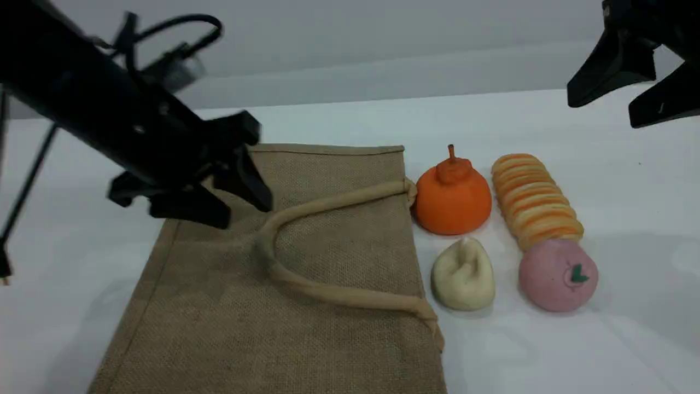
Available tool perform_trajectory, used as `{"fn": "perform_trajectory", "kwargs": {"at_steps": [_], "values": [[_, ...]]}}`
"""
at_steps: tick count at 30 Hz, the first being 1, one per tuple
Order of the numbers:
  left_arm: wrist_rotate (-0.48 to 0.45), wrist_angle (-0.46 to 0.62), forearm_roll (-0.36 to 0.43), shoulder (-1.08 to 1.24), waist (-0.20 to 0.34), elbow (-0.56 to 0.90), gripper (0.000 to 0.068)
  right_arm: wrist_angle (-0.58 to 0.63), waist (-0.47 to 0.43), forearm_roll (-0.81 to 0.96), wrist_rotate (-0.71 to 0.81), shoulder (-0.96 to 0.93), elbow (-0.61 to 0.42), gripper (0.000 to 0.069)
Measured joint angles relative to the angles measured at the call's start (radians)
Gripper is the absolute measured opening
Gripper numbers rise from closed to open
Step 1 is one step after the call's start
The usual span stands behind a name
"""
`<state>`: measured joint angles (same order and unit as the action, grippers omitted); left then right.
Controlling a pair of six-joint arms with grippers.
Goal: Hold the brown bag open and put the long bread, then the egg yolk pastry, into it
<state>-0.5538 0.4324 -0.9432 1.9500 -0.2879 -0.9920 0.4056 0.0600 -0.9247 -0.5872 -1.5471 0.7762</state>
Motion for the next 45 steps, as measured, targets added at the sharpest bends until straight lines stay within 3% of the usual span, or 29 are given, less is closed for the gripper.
{"fn": "perform_trajectory", "kwargs": {"at_steps": [6, 11, 19, 29, 33, 39, 45], "values": [[0.061, 0.004, 0.046, 0.09, -0.026, -0.067, 0.043, 0.0, 0.0, 0.004, 0.0, 0.0, 0.0, 0.0476], [0.145, 0.001, 0.133, 0.113, -0.026, -0.071, 0.0426, 0.001, 0.0, 0.004, 0.0, 0.0, 0.0, 0.0476], [0.153, -0.024, 0.132, 0.132, -0.028, -0.096, 0.0412, 0.002, 0.0, 0.004, 0.001, 0.0, 0.0, 0.0476], [0.175, -0.043, 0.158, 0.216, -0.074, -0.137, 0.0407, -0.004, 0.0, 0.004, 0.002, 0.0, 0.0, 0.0476], [0.188, -0.047, 0.159, 0.223, -0.074, -0.138, 0.0339, -0.004, 0.0, 0.004, 0.002, 0.0, 0.0, 0.0476], [0.214, -0.05, 0.159, 0.224, -0.074, -0.138, 0.0089, -0.004, 0.0, 0.004, 0.002, 0.0, 0.0, 0.0476], [0.213, -0.031, 0.165, 0.203, -0.074, -0.138, 0.0086, -0.004, 0.0, 0.004, 0.002, 0.0, 0.0, 0.0476]]}}
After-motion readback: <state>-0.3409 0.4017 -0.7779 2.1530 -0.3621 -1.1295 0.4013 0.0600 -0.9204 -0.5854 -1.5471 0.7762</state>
